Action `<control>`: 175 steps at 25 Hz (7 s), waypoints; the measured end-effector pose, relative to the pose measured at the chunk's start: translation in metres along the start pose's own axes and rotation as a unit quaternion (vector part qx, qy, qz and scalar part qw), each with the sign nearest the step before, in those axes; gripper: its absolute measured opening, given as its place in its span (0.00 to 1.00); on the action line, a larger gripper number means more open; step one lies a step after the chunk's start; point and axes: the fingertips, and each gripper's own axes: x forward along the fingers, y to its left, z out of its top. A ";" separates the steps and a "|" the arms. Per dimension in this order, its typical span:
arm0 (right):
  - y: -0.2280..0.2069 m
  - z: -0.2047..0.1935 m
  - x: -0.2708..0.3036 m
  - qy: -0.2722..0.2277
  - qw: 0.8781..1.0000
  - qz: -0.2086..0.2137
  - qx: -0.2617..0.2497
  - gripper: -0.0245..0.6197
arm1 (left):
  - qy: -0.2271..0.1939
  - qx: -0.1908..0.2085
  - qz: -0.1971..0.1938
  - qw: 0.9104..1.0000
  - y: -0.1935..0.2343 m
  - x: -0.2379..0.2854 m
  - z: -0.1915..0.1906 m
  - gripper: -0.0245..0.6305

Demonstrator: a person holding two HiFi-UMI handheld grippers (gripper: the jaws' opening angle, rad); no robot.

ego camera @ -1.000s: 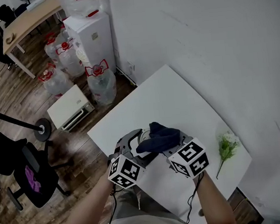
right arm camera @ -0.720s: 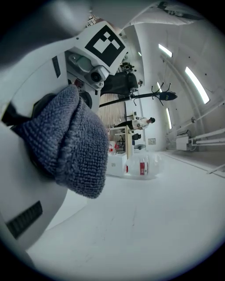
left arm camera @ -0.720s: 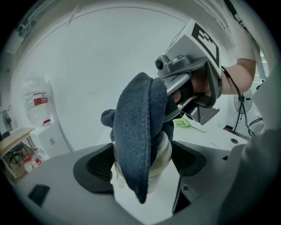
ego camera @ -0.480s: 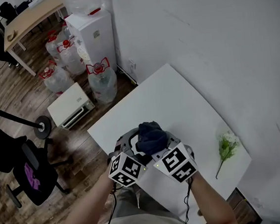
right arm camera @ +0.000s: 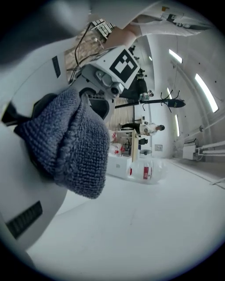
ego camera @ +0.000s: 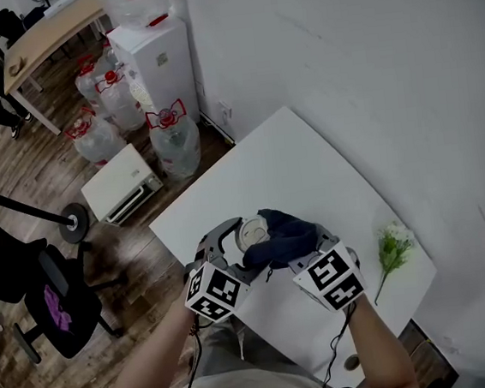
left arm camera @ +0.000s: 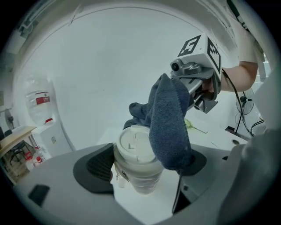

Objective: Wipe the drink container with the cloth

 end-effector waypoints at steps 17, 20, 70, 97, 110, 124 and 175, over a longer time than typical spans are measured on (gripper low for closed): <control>0.040 0.036 0.036 -0.011 0.997 0.045 -0.064 0.11 | 0.017 0.030 0.002 0.999 0.000 0.003 -0.007 0.67; 0.062 0.026 0.025 -0.012 0.994 0.110 -0.023 0.11 | 0.020 0.025 0.002 0.999 0.000 0.002 -0.008 0.67; 0.010 -0.066 -0.029 -0.294 0.946 0.028 0.133 0.51 | 0.047 0.047 -0.066 0.996 0.001 0.008 0.035 0.65; 0.031 -0.029 0.073 -0.251 0.953 0.170 0.007 0.64 | -0.007 0.099 -0.157 0.983 -0.004 0.003 0.045 0.64; 0.041 -0.043 0.124 -0.205 0.958 0.199 -0.010 0.70 | -0.018 0.105 -0.197 0.975 -0.003 -0.003 0.041 0.63; 0.039 -0.017 0.088 -0.227 0.956 0.179 -0.041 0.70 | -0.031 0.125 -0.254 0.959 -0.005 -0.009 0.038 0.63; 0.055 -0.029 0.132 -0.206 0.967 0.151 -0.018 0.70 | -0.061 0.071 -0.176 0.980 0.003 -0.019 0.039 0.63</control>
